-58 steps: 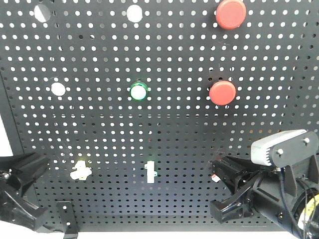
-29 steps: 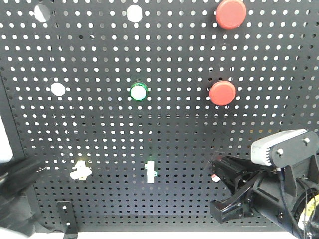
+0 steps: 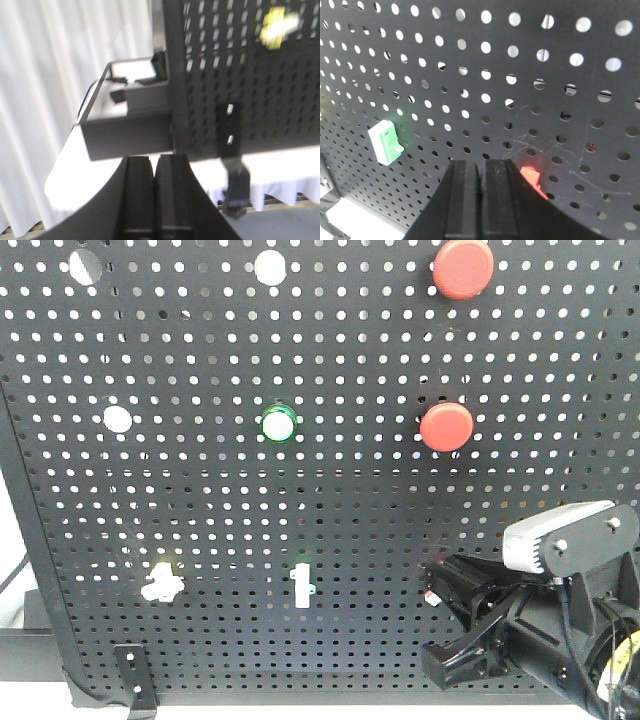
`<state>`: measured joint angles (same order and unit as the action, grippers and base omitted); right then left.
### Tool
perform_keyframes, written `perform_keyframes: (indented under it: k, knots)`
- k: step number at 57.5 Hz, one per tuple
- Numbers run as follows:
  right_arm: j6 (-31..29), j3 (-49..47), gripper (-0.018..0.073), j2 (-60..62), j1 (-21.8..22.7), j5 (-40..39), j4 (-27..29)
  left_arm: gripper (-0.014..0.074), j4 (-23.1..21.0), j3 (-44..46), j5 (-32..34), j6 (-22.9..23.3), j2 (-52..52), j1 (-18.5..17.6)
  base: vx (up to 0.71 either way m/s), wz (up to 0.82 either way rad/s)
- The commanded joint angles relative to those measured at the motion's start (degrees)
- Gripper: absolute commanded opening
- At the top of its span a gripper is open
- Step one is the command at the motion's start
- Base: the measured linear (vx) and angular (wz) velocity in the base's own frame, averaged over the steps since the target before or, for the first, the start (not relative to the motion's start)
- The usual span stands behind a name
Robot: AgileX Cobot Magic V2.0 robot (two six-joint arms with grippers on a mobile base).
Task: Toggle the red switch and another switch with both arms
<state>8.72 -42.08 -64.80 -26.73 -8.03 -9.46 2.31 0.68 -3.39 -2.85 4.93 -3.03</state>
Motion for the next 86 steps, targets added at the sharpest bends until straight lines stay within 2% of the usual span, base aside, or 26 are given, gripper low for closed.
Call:
perform_keyframes:
  k: [1,5,65,77,86]
  knots:
    - [-0.1,-1.8,-0.0006,1.0,0.3,-4.7,0.0,0.0003,-0.6,-1.6,5.4,0.4,-4.4,0.5,0.0,0.0]
    - [-0.1,-1.8,-0.0006,1.0,0.3,-4.7,0.0,0.0003,-0.6,-3.4,5.5,0.4,-7.2,0.5,0.0,0.0]
    - [-0.4,-1.8,-0.0006,1.4,0.3,-4.5,0.0,0.0003,-0.6,-3.2,5.0,0.4,-6.0,0.5,0.0,0.0]
    - [-2.1,1.2,-0.0006,10.0,3.5,-2.1,0.3,0.0003,-0.6,-3.2,5.0,0.4,-6.0,0.5,0.0,0.0]
    - [-2.1,12.5,-0.0006,22.0,11.4,-2.1,2.0,0.0003,-0.6,-3.2,5.0,0.4,-6.0,0.5,0.0,0.0]
